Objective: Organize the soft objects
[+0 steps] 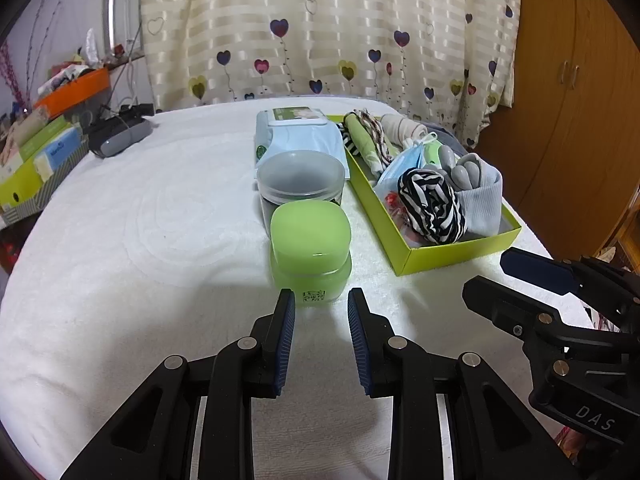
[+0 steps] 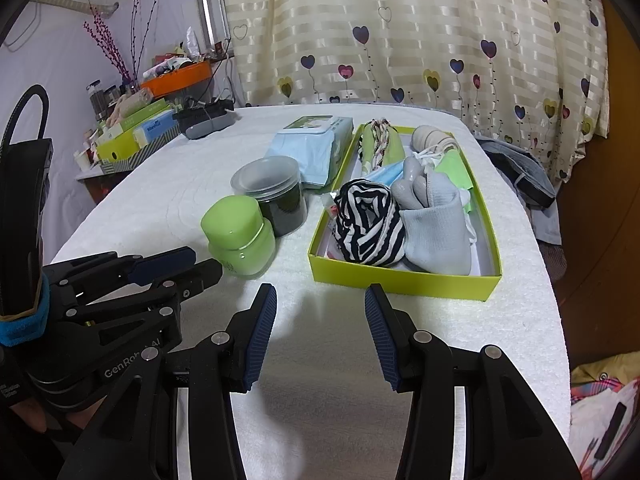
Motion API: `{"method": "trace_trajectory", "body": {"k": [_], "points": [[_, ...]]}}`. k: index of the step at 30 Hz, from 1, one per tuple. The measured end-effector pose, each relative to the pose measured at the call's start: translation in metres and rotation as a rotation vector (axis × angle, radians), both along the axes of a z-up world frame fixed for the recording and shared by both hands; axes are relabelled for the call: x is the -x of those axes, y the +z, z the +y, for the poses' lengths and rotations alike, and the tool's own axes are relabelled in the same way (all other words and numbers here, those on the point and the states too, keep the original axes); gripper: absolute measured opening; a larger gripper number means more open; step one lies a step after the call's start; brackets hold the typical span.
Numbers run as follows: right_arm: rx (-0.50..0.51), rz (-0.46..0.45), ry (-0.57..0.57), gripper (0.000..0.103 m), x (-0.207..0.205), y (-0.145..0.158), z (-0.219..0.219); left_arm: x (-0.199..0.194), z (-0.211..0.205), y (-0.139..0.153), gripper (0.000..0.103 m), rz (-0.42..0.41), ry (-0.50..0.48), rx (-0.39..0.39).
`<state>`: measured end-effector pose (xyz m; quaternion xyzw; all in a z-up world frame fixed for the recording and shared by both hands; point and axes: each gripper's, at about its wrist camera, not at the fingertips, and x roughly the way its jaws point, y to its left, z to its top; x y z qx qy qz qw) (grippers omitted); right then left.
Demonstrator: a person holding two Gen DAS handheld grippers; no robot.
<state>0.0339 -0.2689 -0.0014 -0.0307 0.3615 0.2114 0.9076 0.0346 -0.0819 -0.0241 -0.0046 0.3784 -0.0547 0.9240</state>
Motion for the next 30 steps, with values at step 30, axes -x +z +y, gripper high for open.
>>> {"method": "trace_trajectory", "body": {"k": [30], "points": [[0.001,0.004,0.0,0.047,0.0014,-0.0024,0.0002,-0.0014,0.0024,-0.0014,0.026,0.007,0.005,-0.009]]}}
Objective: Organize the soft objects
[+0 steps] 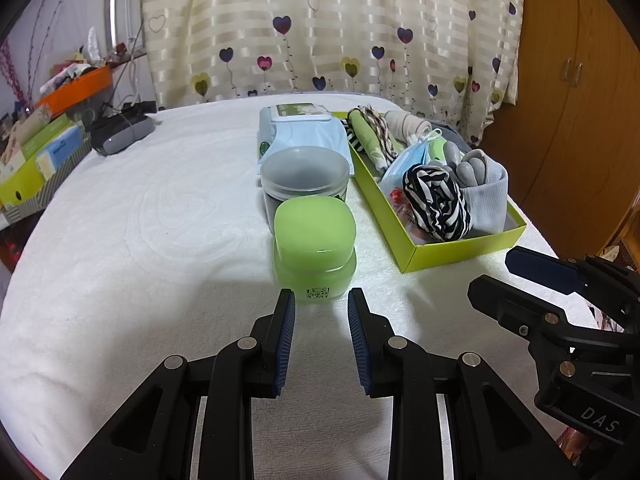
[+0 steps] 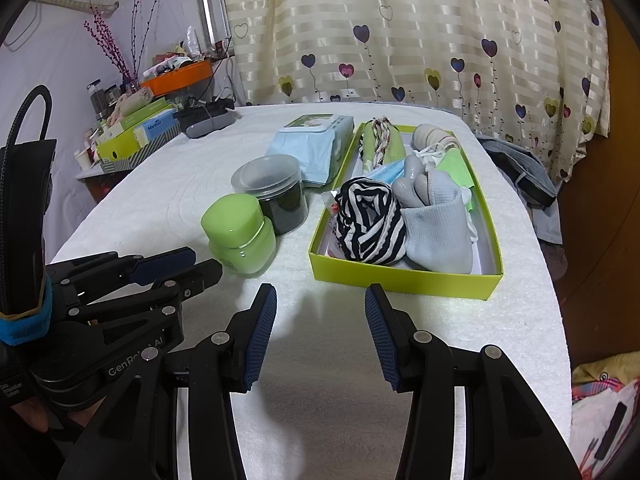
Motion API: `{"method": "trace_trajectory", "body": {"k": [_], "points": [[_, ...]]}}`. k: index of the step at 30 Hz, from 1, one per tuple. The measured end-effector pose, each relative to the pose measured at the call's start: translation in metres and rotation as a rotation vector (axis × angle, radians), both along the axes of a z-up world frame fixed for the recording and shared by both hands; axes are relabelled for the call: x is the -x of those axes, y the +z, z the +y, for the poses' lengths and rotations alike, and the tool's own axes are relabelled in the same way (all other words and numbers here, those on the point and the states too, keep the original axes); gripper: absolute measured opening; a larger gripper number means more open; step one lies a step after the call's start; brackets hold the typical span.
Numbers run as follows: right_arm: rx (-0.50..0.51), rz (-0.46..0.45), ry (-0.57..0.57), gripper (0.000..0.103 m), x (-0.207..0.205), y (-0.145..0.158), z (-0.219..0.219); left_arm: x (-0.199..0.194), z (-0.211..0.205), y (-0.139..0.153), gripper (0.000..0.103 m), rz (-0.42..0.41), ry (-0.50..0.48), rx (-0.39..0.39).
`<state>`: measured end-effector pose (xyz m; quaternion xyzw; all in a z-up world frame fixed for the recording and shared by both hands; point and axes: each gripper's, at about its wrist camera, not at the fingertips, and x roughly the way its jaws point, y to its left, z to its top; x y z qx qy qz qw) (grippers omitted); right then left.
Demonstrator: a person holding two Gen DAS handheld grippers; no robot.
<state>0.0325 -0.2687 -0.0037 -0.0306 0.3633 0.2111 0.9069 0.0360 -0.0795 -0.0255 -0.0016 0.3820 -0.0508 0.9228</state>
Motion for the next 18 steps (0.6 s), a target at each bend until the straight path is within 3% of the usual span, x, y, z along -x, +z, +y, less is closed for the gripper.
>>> {"method": "trace_trajectory", "body": {"k": [18], "points": [[0.0,0.001,0.0,0.047,-0.0016,0.0015,0.0001,0.0002,0.0002,-0.0003,0.026,0.002,-0.001,-0.001]]}}
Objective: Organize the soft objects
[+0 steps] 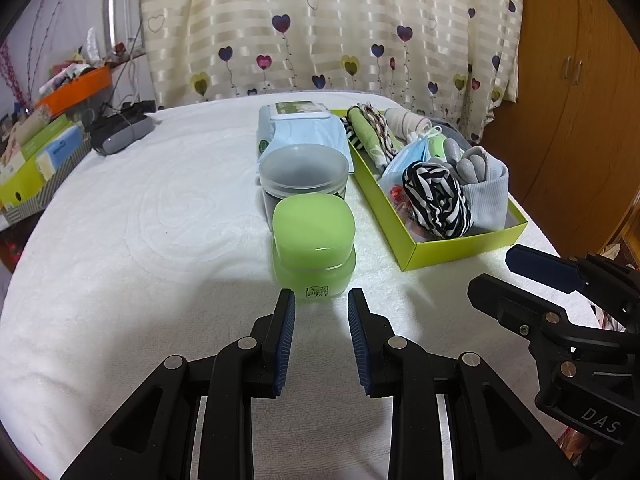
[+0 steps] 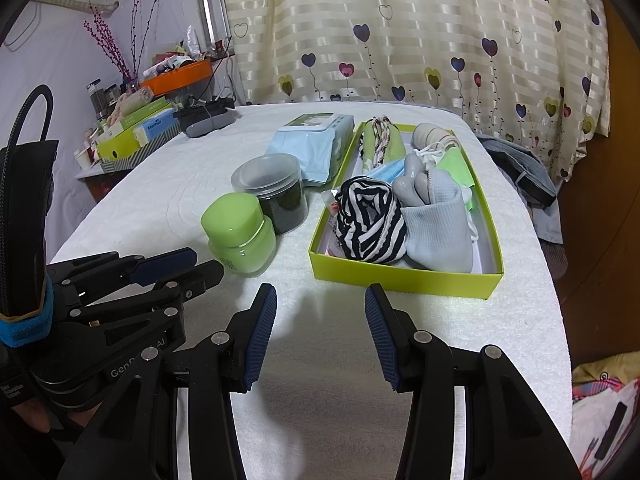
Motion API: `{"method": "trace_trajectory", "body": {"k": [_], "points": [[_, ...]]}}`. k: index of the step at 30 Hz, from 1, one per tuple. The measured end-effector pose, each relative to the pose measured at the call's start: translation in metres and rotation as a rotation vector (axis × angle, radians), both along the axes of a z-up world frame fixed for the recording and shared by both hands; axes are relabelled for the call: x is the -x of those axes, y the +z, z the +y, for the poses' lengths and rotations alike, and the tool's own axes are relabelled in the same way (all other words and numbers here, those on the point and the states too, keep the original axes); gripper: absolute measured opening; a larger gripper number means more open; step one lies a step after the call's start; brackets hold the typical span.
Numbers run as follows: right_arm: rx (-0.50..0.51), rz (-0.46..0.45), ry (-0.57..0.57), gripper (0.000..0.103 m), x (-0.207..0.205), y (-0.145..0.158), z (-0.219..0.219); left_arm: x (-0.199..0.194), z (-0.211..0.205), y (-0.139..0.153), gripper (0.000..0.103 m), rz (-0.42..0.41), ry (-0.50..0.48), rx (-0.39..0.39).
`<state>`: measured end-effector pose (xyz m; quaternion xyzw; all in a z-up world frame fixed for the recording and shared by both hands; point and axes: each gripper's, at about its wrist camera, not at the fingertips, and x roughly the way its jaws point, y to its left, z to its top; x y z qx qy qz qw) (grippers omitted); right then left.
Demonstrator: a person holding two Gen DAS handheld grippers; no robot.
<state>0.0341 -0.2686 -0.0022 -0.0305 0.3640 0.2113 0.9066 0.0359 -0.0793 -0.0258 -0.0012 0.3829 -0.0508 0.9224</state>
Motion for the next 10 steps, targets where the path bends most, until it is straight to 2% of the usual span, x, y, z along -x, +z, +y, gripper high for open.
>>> {"method": "trace_trajectory", "body": {"k": [10], "points": [[0.0,0.001,-0.002,0.047,0.0009,-0.0006,-0.0002,-0.0008,-0.0002,-0.0005,0.026,-0.001,-0.002,-0.001]]}}
